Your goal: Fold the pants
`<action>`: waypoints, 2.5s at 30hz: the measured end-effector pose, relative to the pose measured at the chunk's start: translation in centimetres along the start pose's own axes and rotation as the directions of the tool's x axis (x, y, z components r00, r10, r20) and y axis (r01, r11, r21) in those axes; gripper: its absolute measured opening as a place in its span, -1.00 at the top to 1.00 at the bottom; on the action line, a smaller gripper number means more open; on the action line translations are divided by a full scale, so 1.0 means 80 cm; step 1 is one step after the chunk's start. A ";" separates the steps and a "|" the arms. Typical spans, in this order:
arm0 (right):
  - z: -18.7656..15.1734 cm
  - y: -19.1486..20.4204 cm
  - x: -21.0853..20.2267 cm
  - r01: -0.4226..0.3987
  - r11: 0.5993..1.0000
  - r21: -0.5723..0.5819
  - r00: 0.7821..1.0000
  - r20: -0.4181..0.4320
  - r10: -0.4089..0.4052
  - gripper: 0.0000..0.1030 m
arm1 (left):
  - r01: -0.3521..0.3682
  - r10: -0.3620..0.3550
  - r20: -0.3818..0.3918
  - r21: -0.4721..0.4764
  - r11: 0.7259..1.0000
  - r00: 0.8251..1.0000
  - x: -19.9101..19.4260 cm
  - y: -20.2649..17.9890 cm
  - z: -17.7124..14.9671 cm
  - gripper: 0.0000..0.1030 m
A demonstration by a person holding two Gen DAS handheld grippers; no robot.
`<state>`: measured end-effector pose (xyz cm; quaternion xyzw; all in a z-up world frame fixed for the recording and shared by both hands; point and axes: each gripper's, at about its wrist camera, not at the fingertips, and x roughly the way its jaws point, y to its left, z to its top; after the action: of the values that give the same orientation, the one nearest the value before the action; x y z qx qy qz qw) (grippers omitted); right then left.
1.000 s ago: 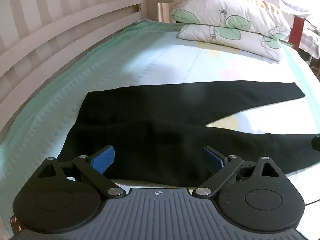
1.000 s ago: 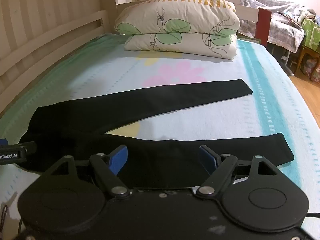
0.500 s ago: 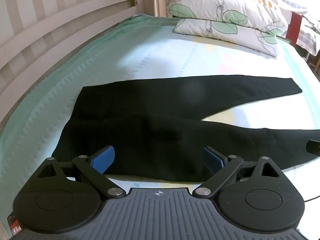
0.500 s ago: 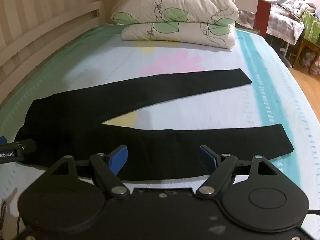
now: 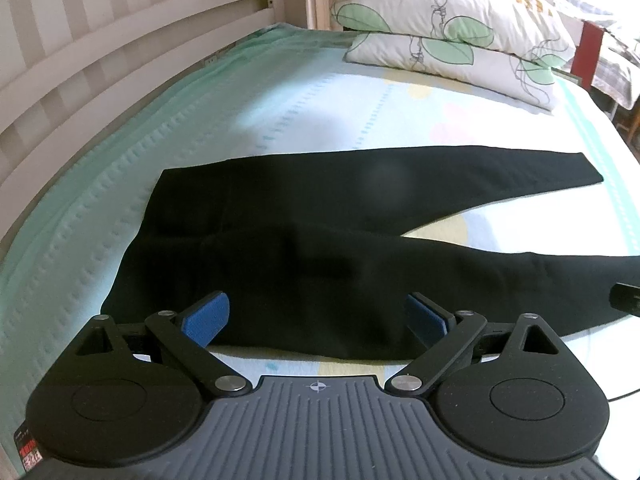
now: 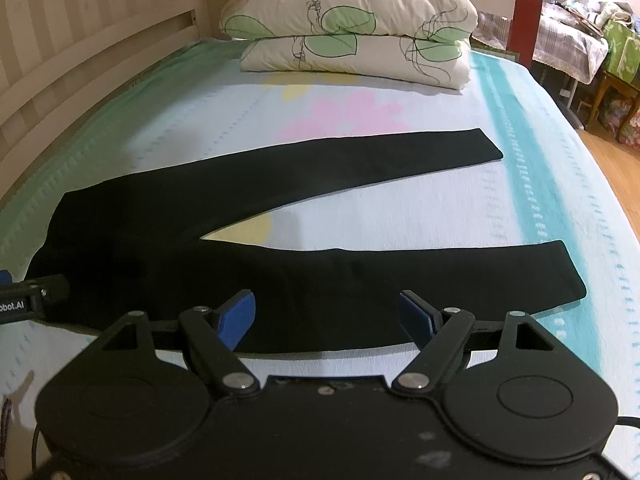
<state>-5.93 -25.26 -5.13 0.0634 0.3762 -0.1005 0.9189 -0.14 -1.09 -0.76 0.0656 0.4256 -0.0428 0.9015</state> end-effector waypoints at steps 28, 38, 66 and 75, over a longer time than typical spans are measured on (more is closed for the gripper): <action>0.001 0.001 0.007 0.003 1.000 -0.002 1.000 -0.014 -0.003 -0.60 | 0.004 -0.004 -0.003 0.012 1.000 1.000 0.001 0.003 0.000 -0.85; 0.000 -0.005 0.003 0.000 1.000 0.013 1.000 0.004 0.000 -0.60 | 0.011 -0.010 0.044 -0.019 1.000 0.999 -0.008 0.019 0.002 -0.61; -0.016 -0.029 0.088 -0.074 0.997 0.039 0.992 -0.100 0.077 -0.54 | 0.016 0.001 -0.085 0.196 0.980 0.996 0.120 0.058 -0.088 -0.53; -0.028 -0.041 0.129 -0.041 0.995 0.092 0.983 -0.173 0.056 -0.54 | -0.052 0.056 -0.016 0.197 0.979 0.998 0.133 0.042 -0.087 -0.54</action>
<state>-1.06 -29.40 -14.13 0.1214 0.4490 -0.0885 0.8808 1.77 3.11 -13.12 0.1662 0.4268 -0.0595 0.8869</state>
